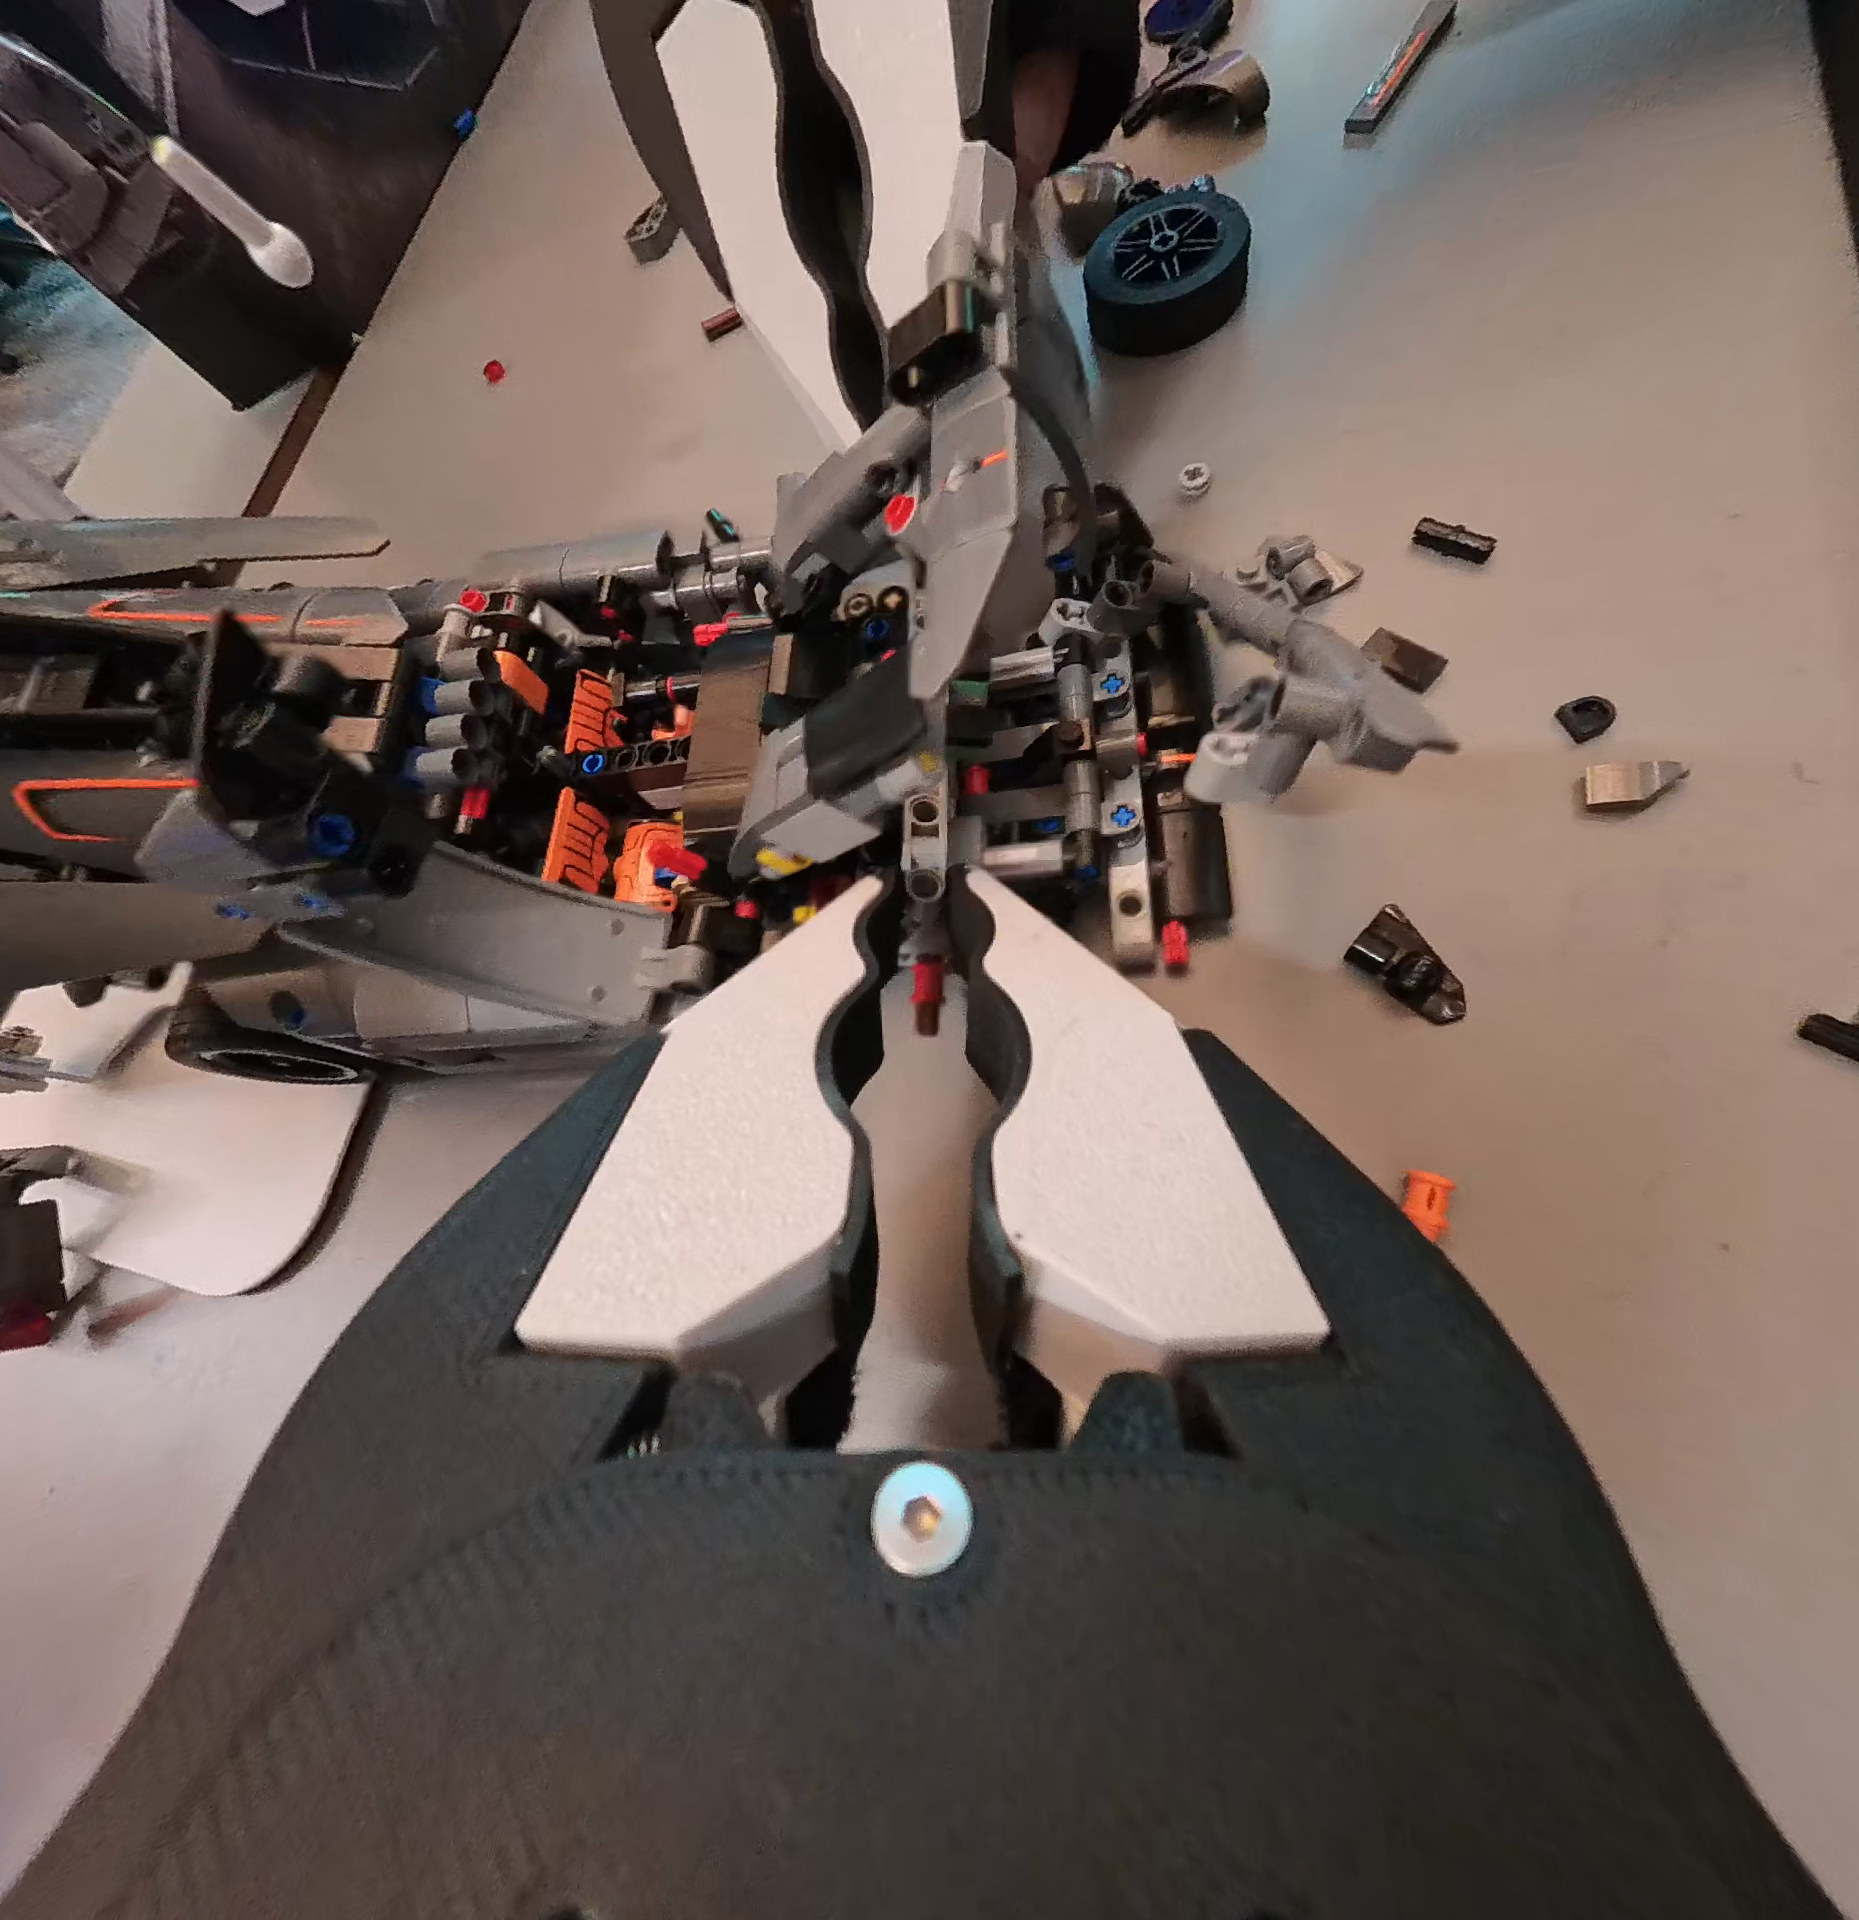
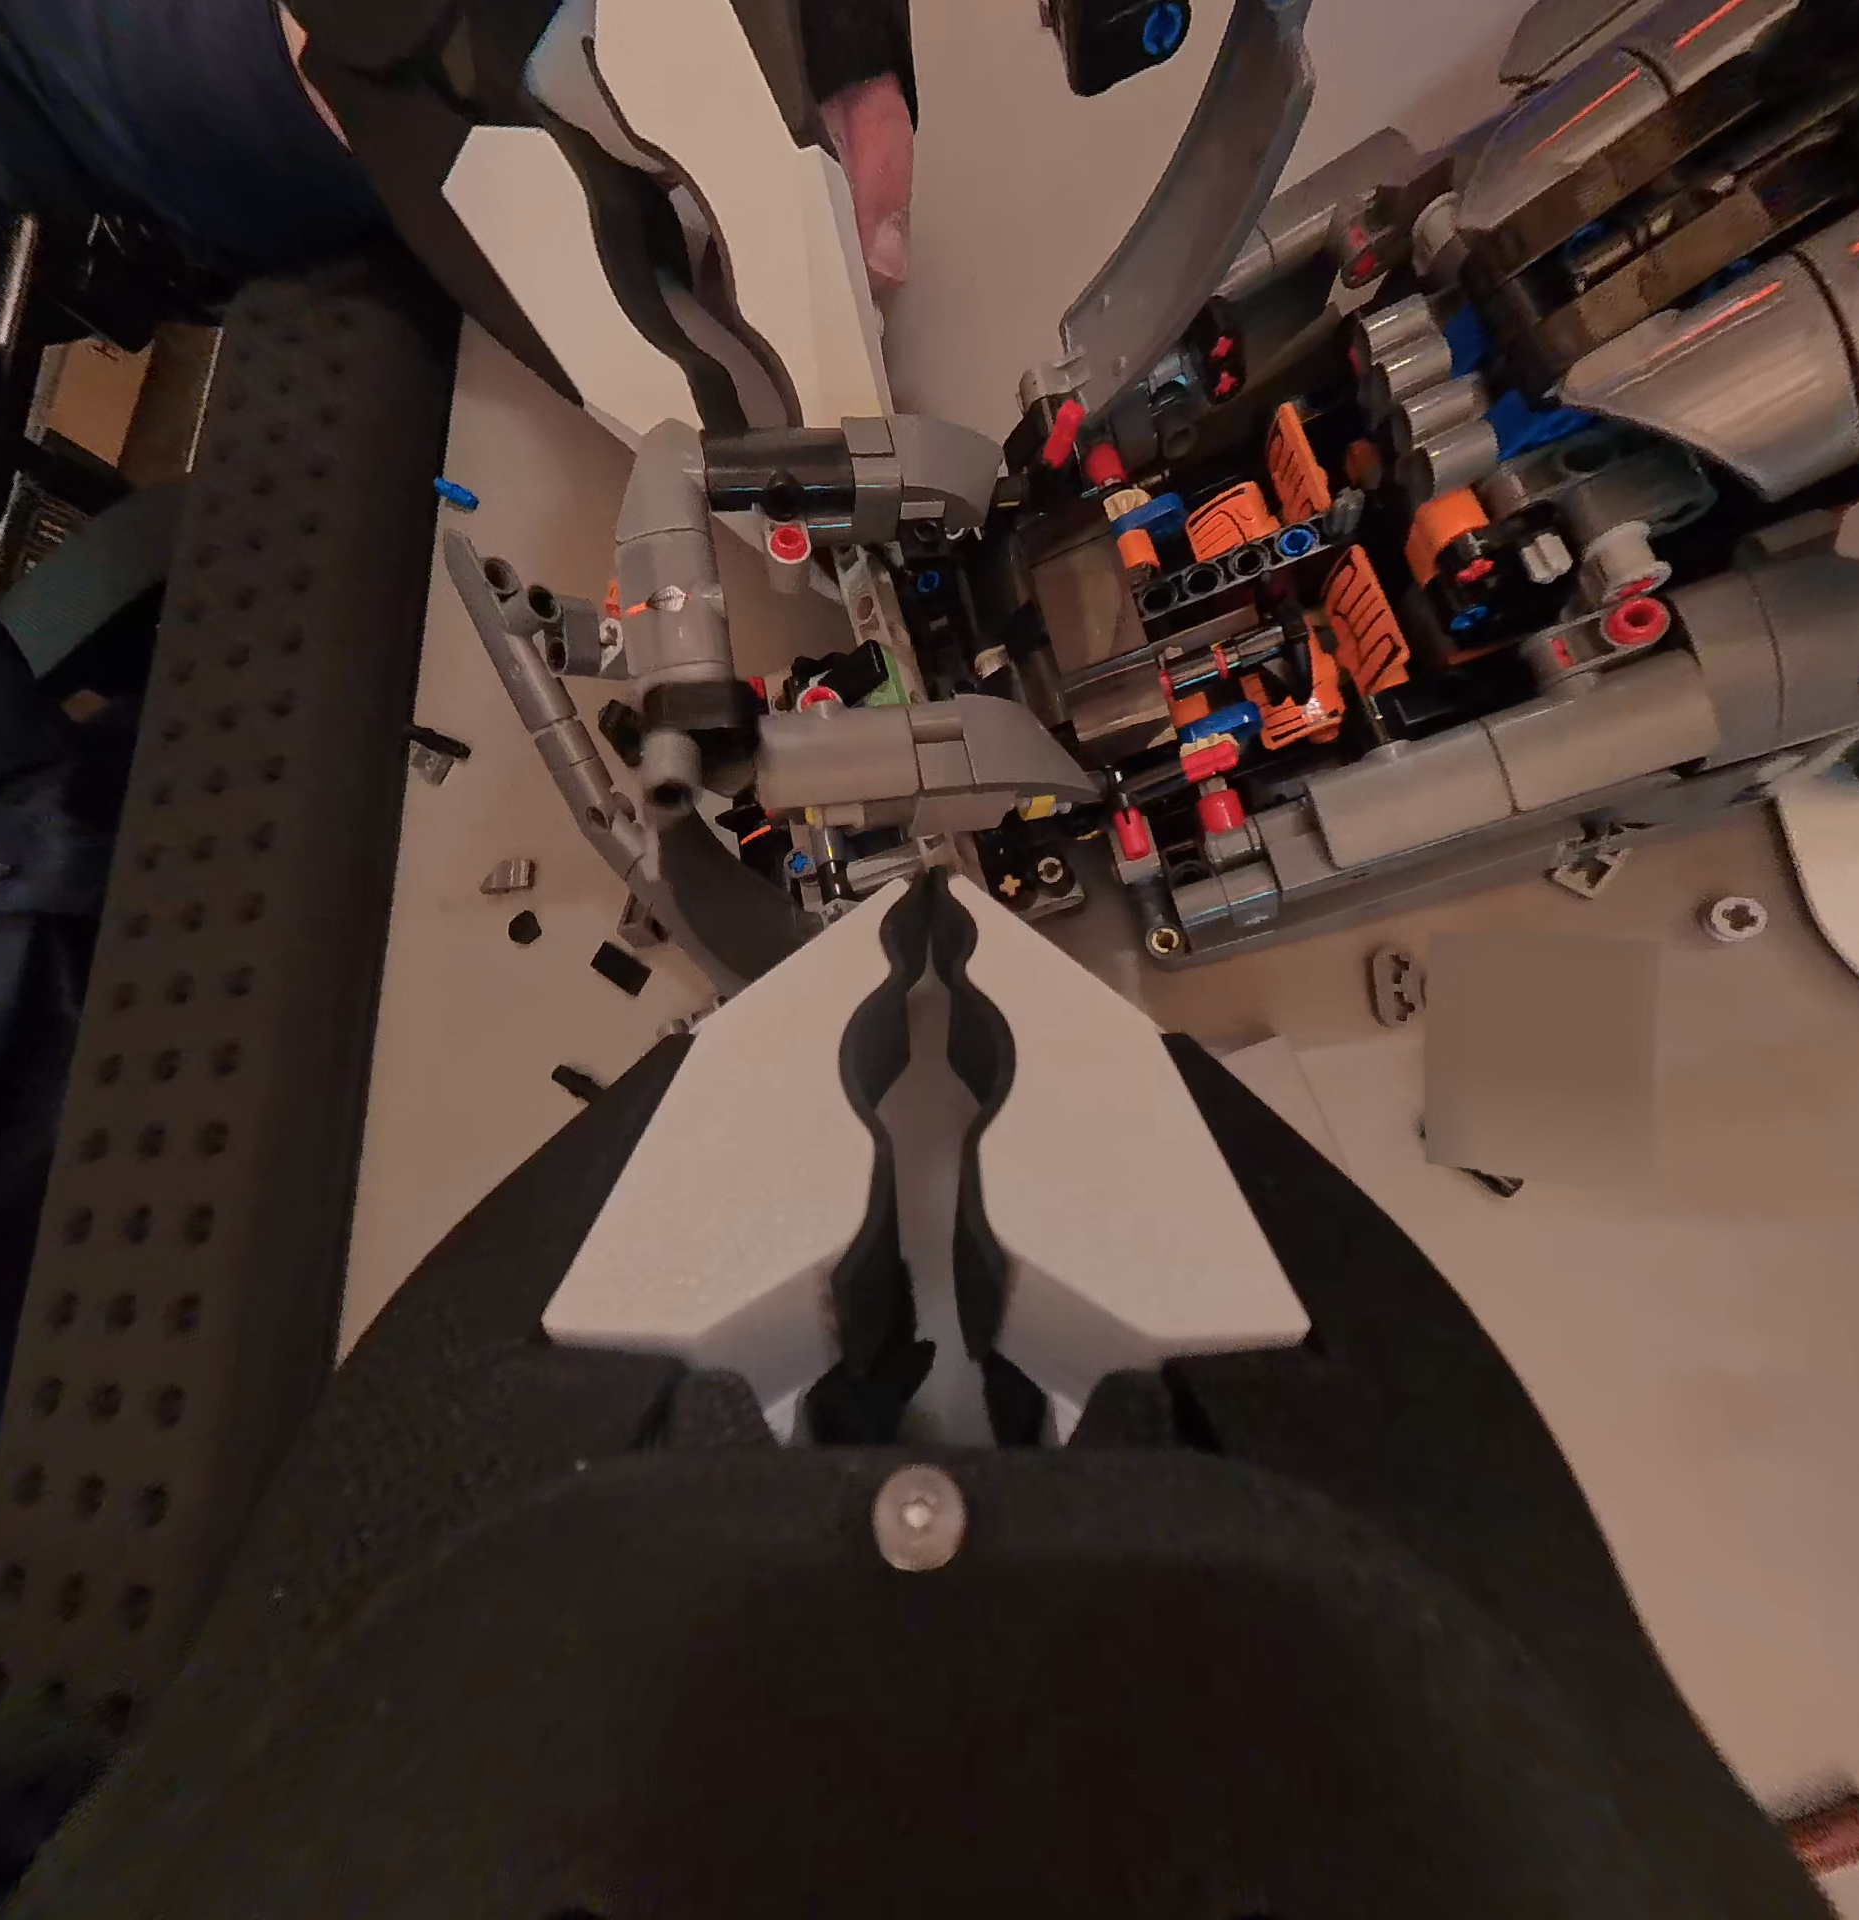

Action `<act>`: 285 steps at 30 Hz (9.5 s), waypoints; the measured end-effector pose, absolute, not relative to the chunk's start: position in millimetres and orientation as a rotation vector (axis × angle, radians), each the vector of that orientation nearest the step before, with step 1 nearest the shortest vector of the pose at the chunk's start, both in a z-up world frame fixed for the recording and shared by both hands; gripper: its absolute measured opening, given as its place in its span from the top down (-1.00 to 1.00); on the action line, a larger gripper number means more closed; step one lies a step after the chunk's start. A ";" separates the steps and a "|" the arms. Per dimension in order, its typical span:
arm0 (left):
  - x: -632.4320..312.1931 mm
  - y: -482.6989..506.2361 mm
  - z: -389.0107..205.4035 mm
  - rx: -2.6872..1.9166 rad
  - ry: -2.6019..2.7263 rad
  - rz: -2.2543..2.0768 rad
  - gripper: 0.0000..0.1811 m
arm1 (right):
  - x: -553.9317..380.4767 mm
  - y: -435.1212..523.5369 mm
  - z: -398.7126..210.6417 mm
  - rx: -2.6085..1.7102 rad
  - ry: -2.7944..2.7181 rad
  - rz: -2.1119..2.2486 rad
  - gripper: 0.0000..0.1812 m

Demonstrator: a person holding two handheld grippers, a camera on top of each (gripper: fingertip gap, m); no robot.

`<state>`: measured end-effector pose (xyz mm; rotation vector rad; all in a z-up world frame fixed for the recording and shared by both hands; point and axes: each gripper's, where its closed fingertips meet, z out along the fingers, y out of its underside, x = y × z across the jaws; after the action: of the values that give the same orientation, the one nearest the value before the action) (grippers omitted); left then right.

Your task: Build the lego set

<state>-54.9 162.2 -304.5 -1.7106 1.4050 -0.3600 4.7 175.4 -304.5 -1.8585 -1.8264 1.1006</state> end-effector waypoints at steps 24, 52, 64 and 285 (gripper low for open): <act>-57.3 175.1 -307.6 -1.862 1.253 -0.558 0.95 | -3.8 193.8 -301.9 -1.968 -1.695 1.137 1.00; -62.0 183.8 -308.1 -1.972 1.136 -0.712 0.94 | -6.8 203.3 -305.7 -2.190 -1.855 1.078 1.00; -64.2 186.3 -307.0 -1.975 1.113 -0.704 0.93 | -9.2 201.6 -305.8 -2.147 -1.849 1.064 1.00; -38.6 176.2 -324.1 -1.831 1.392 -0.452 0.91 | -54.8 140.3 -317.7 -1.756 -1.452 0.193 -0.05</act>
<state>-38.6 176.2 -324.1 -1.8307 1.3924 -0.4522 -54.8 140.3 -317.7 -1.7560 -1.4520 0.1928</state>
